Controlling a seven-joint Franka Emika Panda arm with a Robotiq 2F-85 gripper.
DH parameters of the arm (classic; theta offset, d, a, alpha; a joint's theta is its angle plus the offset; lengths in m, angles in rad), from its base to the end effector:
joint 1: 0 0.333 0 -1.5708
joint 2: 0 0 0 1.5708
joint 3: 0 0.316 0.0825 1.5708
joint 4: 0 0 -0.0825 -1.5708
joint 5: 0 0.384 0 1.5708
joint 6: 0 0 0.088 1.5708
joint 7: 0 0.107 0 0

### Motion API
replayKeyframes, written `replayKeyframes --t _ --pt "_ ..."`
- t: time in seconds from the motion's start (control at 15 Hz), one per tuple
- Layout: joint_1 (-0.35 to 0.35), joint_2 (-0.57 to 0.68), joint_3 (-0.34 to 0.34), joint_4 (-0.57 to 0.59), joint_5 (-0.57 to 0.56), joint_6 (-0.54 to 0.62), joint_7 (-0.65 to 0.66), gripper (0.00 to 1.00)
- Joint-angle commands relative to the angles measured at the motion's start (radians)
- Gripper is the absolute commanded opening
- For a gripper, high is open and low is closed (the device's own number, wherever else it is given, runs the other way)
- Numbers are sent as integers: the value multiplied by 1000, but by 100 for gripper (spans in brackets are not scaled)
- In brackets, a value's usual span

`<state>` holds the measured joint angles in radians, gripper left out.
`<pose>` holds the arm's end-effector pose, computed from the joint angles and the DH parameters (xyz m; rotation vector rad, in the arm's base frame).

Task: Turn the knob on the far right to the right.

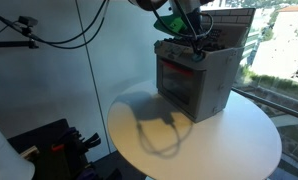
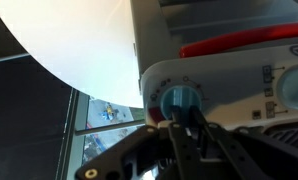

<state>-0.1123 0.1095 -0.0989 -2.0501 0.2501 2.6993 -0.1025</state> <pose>0.5965 -0.1348 0.4464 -2.9221 0.4444 -0.8424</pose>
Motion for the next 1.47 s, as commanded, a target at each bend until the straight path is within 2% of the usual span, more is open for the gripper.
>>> replayKeyframes --t 0.0,0.53,1.0,1.4 --pt "-14 12 8 15 24 4 0 6" --pt "-23 1 6 7 118 12 41 6" --pt "-30 -12 8 -16 274 41 74 5" --pt "-21 -28 4 -47 454 95 60 5"
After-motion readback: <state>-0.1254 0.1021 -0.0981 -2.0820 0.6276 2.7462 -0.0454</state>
